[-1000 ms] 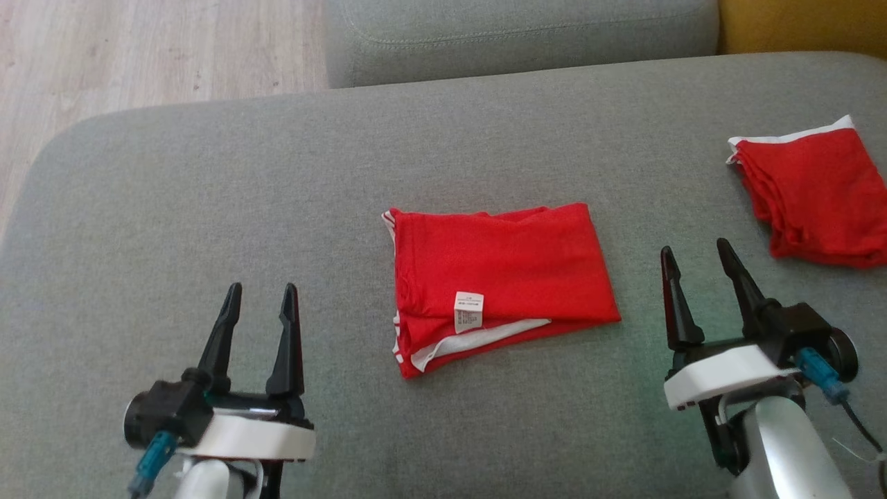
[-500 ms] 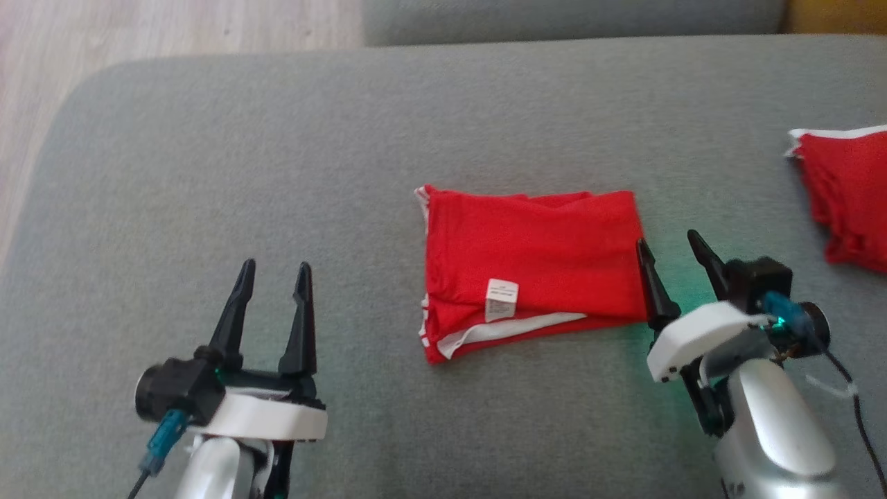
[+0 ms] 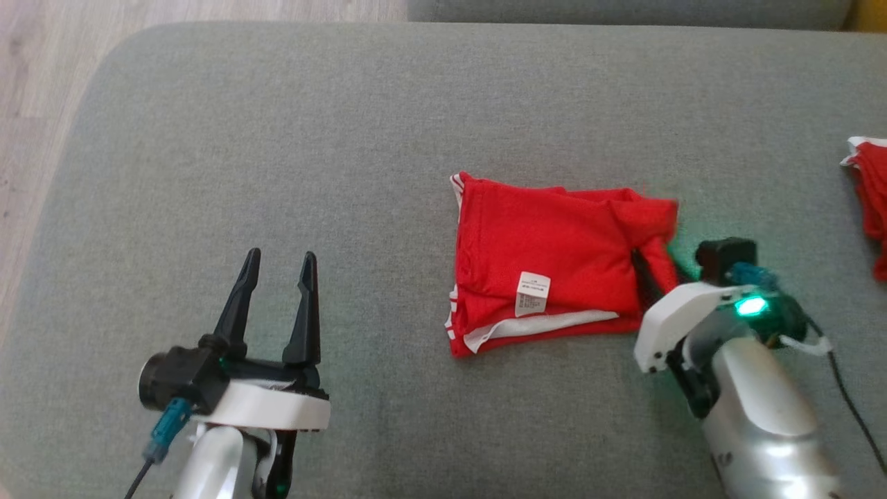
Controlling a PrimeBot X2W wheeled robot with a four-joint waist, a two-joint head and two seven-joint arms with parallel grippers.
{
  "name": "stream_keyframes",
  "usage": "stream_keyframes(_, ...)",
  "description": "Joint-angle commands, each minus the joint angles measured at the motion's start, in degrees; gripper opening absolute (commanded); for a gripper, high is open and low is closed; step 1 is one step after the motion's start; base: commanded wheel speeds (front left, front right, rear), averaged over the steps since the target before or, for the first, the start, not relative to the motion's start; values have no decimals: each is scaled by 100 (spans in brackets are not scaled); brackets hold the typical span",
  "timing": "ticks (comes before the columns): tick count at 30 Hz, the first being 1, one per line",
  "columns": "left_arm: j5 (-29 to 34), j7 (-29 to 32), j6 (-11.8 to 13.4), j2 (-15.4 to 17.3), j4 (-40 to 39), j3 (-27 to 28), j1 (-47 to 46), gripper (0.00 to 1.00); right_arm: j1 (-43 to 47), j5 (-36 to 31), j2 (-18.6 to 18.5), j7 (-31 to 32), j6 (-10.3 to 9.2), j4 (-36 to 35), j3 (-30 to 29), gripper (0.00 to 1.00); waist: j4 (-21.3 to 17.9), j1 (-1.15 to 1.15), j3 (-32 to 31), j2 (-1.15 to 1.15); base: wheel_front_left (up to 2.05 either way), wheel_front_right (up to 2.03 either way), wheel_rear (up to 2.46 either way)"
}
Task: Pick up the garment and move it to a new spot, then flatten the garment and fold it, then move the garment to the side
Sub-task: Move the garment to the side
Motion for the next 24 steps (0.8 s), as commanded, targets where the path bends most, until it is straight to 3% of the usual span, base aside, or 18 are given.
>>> stream_keyframes(1,20,-29,-28,8,-169,129,-228,100,32,-86,56,-62,-5,33,222,0,-46,0,-43,0,0,0,0)
stream_keyframes(13,79,-29,-31,8,-227,81,-72,100,-130,-1364,-80,-671,-5,-490,329,0,-681,0,-421,0,0,0,0)
stream_keyframes(17,80,-29,-30,8,-250,99,-16,100,-220,-1533,-571,-550,-5,-835,461,0,-898,0,-471,0,0,0,0)
stream_keyframes(23,124,-29,-31,8,-290,82,-67,100,-640,-1415,-1609,-243,-5,-1133,565,0,-1100,0,-267,0,0,0,0)
stream_keyframes(24,124,-29,-31,8,-290,82,-67,100,-640,-1415,-1609,-243,-5,-1133,565,0,-1100,0,-267,0,0,0,0)
